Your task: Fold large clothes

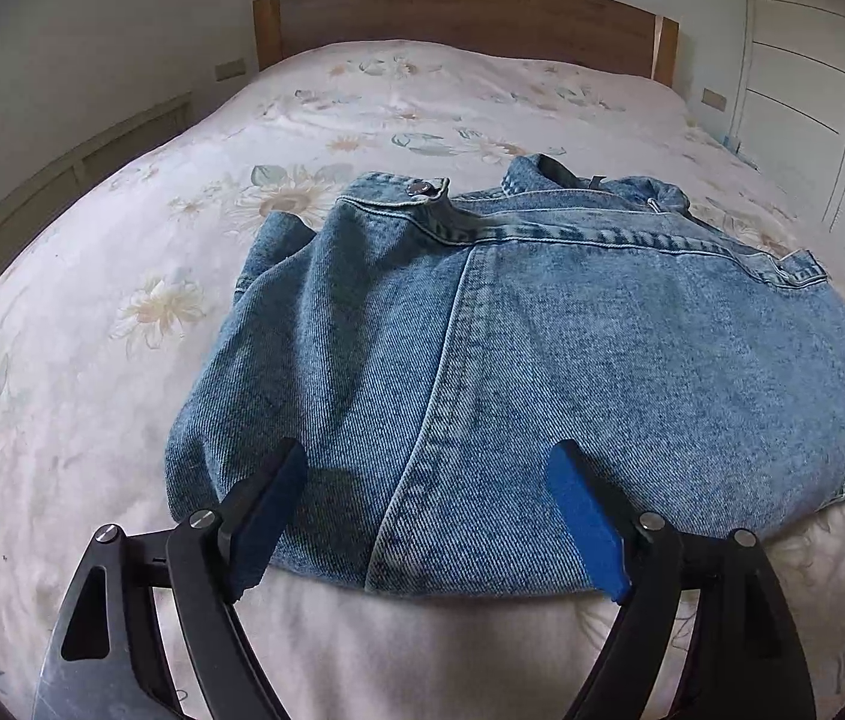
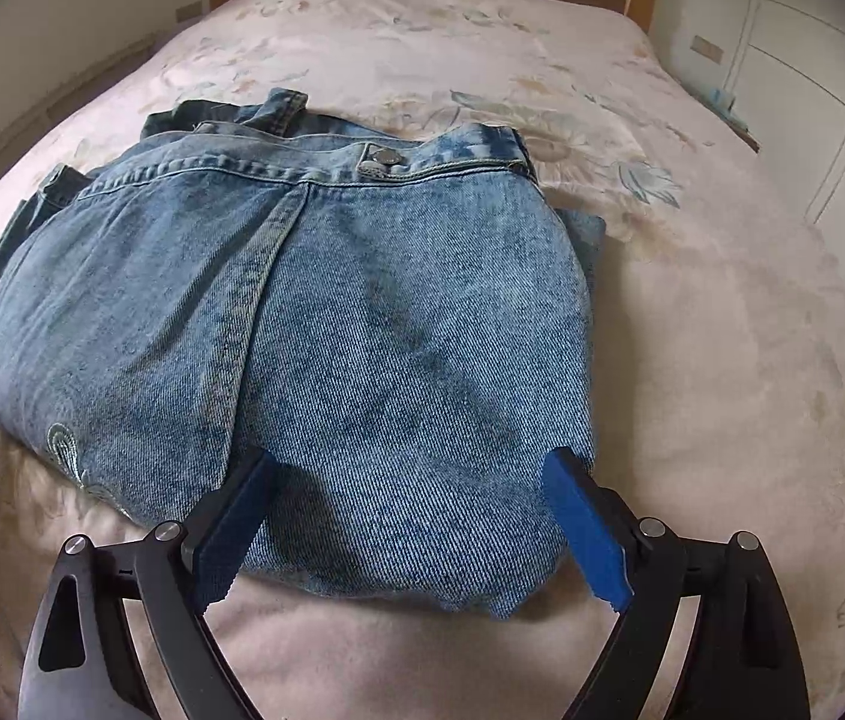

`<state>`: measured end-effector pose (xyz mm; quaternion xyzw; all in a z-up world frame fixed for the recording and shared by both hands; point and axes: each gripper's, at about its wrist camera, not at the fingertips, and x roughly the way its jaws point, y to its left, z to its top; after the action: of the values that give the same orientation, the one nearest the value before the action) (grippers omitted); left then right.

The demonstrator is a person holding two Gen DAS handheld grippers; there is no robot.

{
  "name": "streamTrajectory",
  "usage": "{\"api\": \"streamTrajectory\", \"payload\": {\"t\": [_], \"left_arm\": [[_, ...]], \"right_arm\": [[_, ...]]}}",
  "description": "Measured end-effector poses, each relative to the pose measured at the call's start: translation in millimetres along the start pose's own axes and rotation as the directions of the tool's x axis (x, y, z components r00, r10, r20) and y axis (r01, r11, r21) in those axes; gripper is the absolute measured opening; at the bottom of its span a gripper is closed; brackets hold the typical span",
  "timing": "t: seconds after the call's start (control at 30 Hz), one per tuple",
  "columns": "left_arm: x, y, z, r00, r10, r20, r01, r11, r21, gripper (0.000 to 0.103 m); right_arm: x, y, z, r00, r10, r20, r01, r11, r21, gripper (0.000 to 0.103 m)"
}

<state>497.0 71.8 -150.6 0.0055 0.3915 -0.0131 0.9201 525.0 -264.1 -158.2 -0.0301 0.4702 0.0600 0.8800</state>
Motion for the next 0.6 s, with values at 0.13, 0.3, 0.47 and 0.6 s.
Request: {"api": "streamTrajectory", "payload": {"t": [0.13, 0.3, 0.47, 0.6], "left_arm": [[2, -2, -1, 1.0, 0.008, -0.003, -0.008, 1.0, 0.005, 0.081], [3, -1, -2, 1.0, 0.012, -0.011, -0.012, 1.0, 0.002, 0.085], [5, 1, -4, 1.0, 0.014, -0.02, -0.014, 1.0, -0.011, 0.093], [9, 6, -6, 0.999, 0.009, -0.043, -0.01, 0.999, -0.042, 0.101]], "right_arm": [[0, 0, -1, 1.0, -0.001, 0.0, 0.001, 1.0, -0.005, 0.09], [-2, -1, -3, 1.0, -0.001, -0.005, 0.001, 1.0, -0.012, 0.09], [-3, -2, -8, 1.0, 0.001, -0.008, -0.001, 1.0, -0.006, 0.092], [-3, -5, -12, 1.0, 0.009, -0.015, -0.009, 1.0, 0.01, 0.092]]}}
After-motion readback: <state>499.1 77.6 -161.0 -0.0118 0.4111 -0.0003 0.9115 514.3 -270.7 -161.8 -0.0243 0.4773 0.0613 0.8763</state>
